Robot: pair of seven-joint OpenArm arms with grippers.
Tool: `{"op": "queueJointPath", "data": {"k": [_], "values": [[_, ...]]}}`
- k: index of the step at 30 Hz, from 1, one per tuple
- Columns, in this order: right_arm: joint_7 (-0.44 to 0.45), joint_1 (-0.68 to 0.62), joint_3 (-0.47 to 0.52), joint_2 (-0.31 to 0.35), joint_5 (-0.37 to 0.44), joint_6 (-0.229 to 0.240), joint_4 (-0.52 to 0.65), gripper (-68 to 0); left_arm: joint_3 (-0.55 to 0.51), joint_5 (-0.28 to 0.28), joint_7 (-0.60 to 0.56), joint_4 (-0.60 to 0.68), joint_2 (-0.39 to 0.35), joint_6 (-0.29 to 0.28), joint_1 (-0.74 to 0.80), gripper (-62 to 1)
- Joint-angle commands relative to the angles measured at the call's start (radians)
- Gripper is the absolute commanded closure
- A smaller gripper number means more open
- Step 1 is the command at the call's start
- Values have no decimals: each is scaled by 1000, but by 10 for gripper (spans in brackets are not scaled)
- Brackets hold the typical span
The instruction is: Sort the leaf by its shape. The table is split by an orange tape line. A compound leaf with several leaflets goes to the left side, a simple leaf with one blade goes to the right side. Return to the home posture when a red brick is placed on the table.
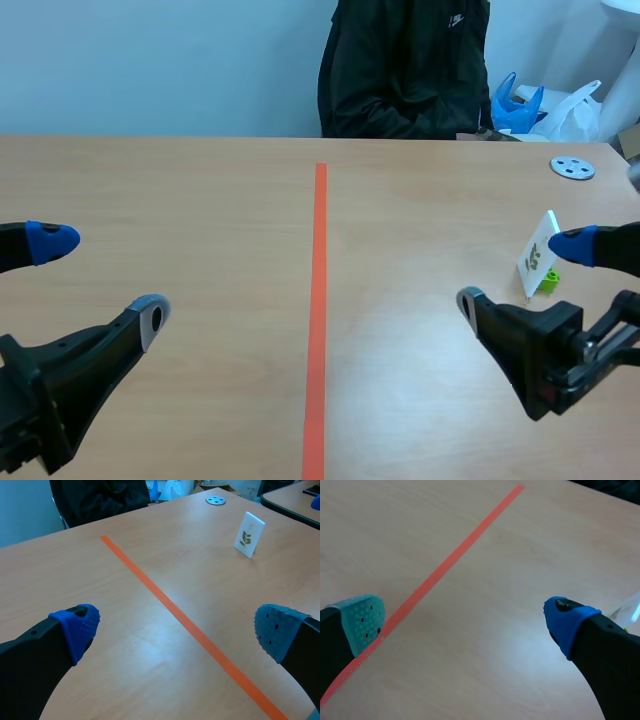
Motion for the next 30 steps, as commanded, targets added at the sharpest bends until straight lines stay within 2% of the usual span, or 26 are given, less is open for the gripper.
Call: {"op": "queueJointPath", "data": {"k": [1, 8, 30], "values": [[5, -6, 10, -15, 8, 0, 31, -679, 6, -6, -14, 13, 2, -2, -3, -623], [-22, -27, 10, -62, 8, -7, 64, -679, 6, -6, -13, 13, 2, -2, -3, -623], [-22, -27, 9, -64, 3, -16, 64, -679, 6, -6, -14, 13, 2, -2, -3, -623]]}}
